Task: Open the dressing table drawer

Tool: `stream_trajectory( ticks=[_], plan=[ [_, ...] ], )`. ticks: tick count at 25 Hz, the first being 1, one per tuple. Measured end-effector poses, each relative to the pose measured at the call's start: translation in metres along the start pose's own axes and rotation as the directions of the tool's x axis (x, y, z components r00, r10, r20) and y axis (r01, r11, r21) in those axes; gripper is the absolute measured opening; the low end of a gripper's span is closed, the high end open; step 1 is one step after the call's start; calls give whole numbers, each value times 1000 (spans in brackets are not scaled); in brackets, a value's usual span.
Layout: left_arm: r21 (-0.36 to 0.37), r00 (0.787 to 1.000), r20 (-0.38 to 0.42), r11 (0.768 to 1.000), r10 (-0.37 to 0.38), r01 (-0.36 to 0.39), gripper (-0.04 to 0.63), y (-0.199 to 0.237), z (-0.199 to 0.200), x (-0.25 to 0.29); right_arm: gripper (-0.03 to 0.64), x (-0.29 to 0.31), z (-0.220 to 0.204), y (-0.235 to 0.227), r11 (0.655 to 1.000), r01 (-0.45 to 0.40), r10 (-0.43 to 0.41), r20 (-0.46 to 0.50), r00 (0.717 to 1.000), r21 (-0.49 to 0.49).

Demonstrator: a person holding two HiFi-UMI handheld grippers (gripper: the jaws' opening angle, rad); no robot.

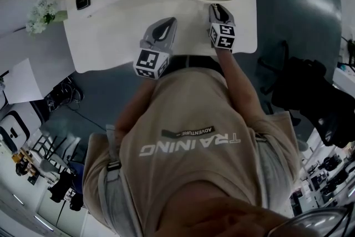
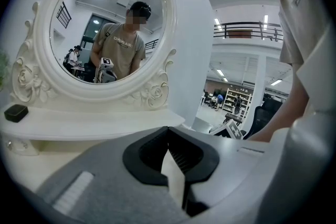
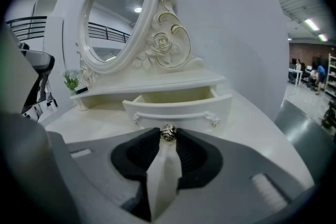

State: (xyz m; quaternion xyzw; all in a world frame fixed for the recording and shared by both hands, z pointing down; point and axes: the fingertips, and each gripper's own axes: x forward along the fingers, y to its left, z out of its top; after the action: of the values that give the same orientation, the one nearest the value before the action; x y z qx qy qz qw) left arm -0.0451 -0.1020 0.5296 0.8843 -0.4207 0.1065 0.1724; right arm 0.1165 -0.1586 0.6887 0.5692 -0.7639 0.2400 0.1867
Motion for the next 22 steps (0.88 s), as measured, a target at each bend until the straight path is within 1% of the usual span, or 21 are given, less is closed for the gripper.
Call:
stream_trajectory(
  ticks=[4,8,10,12,15,16,19,22],
  plan=[
    [32,1000,11,999,1,-1,6,-4,5,-3,112,-10,-1,1,1000,-20,20,-14,1000,-21],
    [44,999,45,999,8,-10,6,-9,17,-7,112,-34,-5,0,999,-45,44,-33,998,-21],
    [54,998,65,998,9,-13,6,-9,22,-9,112,-44,-3,4,997,-78,76,-39,996,-29],
    [62,998,69,998,11,-16,6,-9,25,-11,112,-53,4,14,990,-130,128,-39,991,-46],
    [72,998,64,997,9,-14,6,-13,27,-17,104,-71,24,25,980,-192,191,-12,981,-62],
    [77,998,68,997,9,-15,6,-14,30,-18,90,-77,34,27,977,-203,204,5,979,-67],
    [87,996,87,996,17,-24,6,-14,42,-23,13,-88,63,30,971,-222,228,61,972,-89],
    [104,994,105,994,27,-38,6,-12,53,-28,5,-101,92,38,960,-258,271,115,956,-111]
  ],
)
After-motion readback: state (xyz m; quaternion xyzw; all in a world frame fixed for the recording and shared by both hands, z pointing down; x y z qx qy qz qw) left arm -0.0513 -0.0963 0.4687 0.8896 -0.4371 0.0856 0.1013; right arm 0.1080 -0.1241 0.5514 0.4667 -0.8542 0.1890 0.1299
